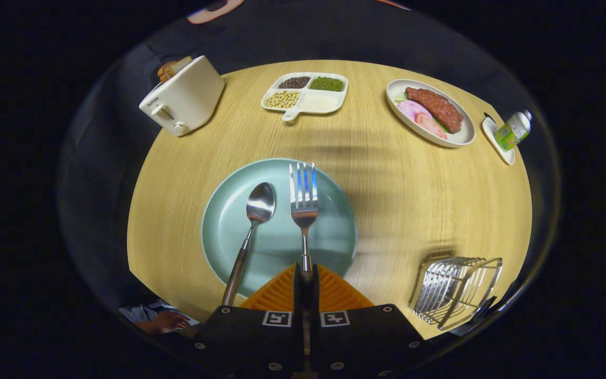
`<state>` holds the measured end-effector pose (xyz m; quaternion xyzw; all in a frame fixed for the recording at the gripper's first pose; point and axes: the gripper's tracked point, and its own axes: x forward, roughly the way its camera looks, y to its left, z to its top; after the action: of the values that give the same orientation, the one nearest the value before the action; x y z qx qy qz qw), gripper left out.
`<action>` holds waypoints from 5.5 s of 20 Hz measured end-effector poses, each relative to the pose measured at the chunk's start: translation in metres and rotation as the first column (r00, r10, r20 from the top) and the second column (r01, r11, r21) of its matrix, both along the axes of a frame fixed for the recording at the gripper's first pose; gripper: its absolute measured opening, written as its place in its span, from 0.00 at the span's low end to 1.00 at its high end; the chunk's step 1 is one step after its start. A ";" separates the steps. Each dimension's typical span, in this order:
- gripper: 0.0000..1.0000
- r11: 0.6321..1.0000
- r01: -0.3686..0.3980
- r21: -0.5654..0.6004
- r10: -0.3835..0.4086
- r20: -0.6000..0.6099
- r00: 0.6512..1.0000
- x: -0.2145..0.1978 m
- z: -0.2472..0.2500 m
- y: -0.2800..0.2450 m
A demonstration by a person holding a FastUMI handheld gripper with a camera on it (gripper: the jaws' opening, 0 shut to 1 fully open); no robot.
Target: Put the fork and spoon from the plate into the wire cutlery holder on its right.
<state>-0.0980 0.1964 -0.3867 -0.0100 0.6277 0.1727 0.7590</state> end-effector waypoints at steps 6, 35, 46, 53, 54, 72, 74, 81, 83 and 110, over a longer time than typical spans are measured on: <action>0.05 0.993 0.108 -0.042 -0.106 0.054 0.993 -0.013 0.043 -0.077; 0.11 0.979 0.119 -0.168 -0.139 -0.113 0.984 -0.068 0.008 -0.211; 0.32 0.968 0.214 -0.131 -0.206 0.072 0.976 -0.020 0.057 -0.221; 0.54 0.971 0.239 0.007 -0.235 0.214 0.948 0.014 0.099 -0.188; 0.56 0.973 0.229 0.027 -0.229 0.215 0.949 0.014 0.101 -0.178; 0.73 0.991 0.031 0.128 -0.042 0.085 0.996 -0.017 0.057 0.043; 0.73 0.993 0.025 0.113 -0.033 0.066 0.997 -0.018 0.046 0.057; 0.77 0.999 0.001 0.038 0.001 -0.042 0.999 -0.024 -0.007 0.090; 0.77 1.000 -0.004 0.015 0.005 -0.066 0.998 -0.025 -0.019 0.093; 0.05 0.998 0.050 -0.034 -0.052 -0.047 0.998 -0.013 -0.014 0.057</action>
<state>-0.1107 0.2539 -0.4006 -0.0022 0.6484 0.1431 0.7477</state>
